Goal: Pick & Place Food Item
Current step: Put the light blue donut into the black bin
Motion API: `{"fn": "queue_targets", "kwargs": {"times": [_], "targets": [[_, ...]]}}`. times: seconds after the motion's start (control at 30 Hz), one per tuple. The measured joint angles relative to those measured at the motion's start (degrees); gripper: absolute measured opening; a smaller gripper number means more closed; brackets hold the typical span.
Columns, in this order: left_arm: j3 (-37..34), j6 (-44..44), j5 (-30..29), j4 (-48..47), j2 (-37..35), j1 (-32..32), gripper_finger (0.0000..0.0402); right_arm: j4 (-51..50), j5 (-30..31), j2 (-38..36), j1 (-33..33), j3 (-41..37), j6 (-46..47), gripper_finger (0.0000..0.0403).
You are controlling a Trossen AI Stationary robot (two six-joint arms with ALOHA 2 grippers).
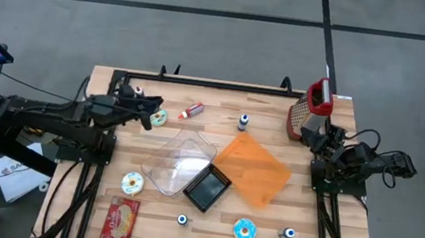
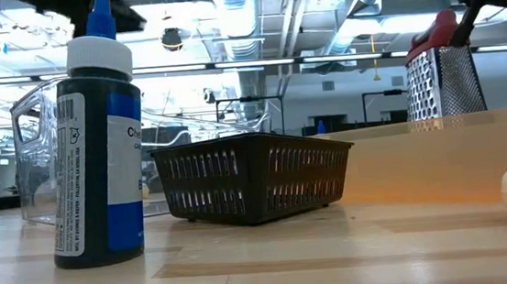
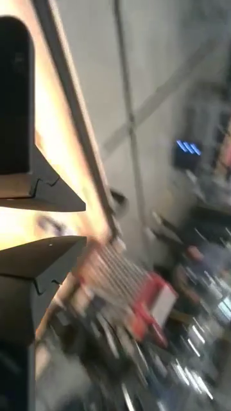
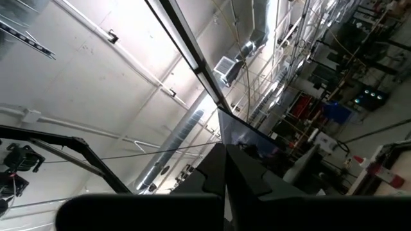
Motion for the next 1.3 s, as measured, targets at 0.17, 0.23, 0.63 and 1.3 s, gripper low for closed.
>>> {"fn": "queue_targets", "kwargs": {"times": [0.17,0.23,0.63,1.3], "targets": [[6.8,-4.8,0.0,-23.0,2.4,0.0,0.0067,2.9,0.0,0.0,0.0,0.0,-0.6,0.0001],[9.3,-5.8,2.6,-31.0,5.1,0.2,0.0067,3.3,0.0,0.0,0.0,0.0,-1.5,0.0001],[22.0,14.4,13.5,-59.8,29.1,5.8,0.0098,2.5,-1.5,0.0,0.0,1.4,-5.1,0.0001],[39.0,63.5,29.2,-67.0,49.2,28.6,0.0236,-2.6,3.9,0.0,0.0,7.9,-16.3,0.003]]}}
